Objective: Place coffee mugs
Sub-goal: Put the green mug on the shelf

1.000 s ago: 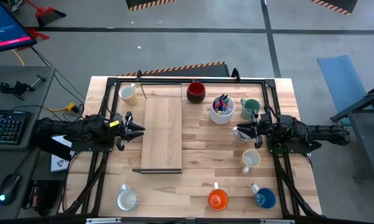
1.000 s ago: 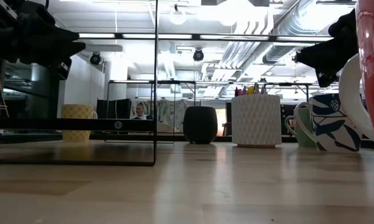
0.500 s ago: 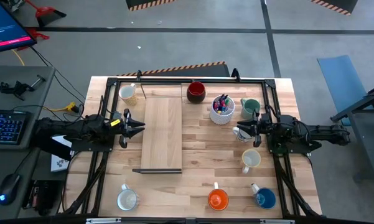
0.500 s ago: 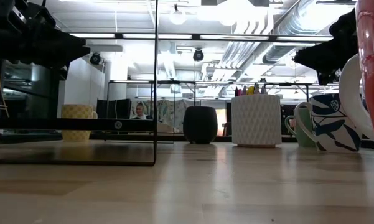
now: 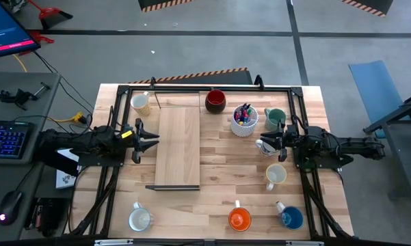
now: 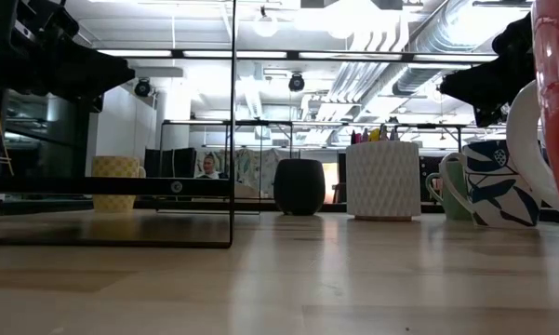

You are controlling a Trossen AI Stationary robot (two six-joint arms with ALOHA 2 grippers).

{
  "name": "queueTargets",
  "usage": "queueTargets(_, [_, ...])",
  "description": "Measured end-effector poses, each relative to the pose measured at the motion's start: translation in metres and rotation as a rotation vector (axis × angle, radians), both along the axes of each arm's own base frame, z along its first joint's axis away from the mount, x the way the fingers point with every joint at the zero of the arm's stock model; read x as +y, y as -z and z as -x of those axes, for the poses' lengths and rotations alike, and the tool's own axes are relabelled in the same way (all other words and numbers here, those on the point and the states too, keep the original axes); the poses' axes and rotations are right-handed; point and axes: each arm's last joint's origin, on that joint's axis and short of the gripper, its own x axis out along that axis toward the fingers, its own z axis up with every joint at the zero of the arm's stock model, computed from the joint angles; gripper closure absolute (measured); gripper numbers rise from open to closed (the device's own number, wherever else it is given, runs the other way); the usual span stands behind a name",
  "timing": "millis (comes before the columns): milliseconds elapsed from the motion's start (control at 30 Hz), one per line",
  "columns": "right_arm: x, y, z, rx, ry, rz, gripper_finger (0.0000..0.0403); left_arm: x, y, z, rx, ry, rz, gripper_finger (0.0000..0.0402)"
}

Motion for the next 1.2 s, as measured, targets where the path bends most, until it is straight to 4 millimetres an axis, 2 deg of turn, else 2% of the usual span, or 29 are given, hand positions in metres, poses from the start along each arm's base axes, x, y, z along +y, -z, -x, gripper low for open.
queueTargets(233, [-0.001,-0.001,0.000,-0.016,0.019,-0.002,0.0336,0.000,0.000,0.000,-0.001,-0.002,0.013,0.0304])
queueTargets(400, [0.000,-0.013,0.002,-0.082,0.019,0.014,0.0336,0.000,0.000,0.000,0.000,-0.002,0.013,0.0304])
queueTargets(767, [-0.004,-0.061,0.006,-0.115,0.145,0.147,0.0336,0.000,0.000,0.000,-0.001,-0.006,0.014,0.0304])
queueTargets(867, [-0.005,-0.077,0.002,-0.052,0.195,0.185,0.0336,0.000,0.000,0.000,-0.001,-0.007,0.014,0.0304])
queueTargets(1200, [-0.016,-0.142,-0.017,0.378,0.541,0.121,0.0336,0.000,0.000,0.000,-0.001,-0.009,0.014,0.0304])
